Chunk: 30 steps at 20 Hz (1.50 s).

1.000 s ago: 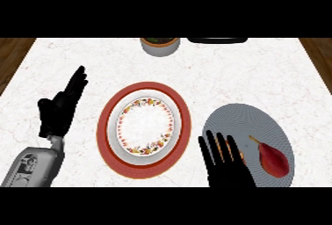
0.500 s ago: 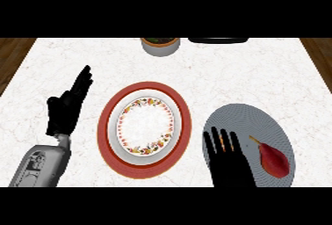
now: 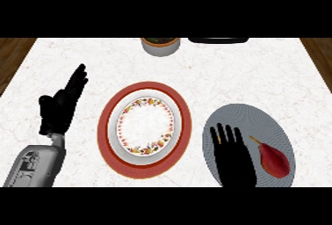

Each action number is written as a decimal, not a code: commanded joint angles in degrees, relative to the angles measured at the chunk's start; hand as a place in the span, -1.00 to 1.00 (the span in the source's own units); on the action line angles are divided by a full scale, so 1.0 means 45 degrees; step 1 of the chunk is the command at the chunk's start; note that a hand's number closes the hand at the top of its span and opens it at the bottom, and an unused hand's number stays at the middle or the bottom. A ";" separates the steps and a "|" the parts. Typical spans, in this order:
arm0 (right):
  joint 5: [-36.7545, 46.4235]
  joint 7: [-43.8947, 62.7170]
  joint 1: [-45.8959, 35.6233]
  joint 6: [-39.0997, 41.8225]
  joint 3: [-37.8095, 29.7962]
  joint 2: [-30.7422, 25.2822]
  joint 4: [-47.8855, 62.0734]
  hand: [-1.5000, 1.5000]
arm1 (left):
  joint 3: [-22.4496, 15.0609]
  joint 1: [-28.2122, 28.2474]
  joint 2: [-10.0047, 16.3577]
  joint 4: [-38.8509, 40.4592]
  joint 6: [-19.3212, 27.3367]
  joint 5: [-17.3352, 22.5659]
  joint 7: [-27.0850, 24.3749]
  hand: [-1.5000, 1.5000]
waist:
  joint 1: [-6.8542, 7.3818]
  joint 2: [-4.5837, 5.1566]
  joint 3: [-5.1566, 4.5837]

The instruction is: Pick the croissant from the placemat and place it in the plate

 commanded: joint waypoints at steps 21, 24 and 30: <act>0.1878 -0.3151 -0.1069 -0.3113 -0.1874 0.0498 0.3528 1.00 | 0.0809 0.0195 -0.0334 -0.0573 -0.0975 -0.0345 0.0256 0.00 | 0.0061 0.0001 0.0003; 0.0844 -0.3959 0.0407 -0.3686 -0.2843 -0.0853 0.1219 1.00 | 0.0518 0.0631 -0.0540 -0.1398 -0.0754 -0.0553 0.0725 0.00 | -0.0011 -0.0028 0.0005; -0.2782 -0.4419 0.2269 -0.3568 -0.5536 -0.0677 -0.0650 1.00 | 0.0624 0.0156 -0.0628 -0.0615 -0.0507 -0.0731 0.0487 0.00 | -0.0274 -0.0046 0.0008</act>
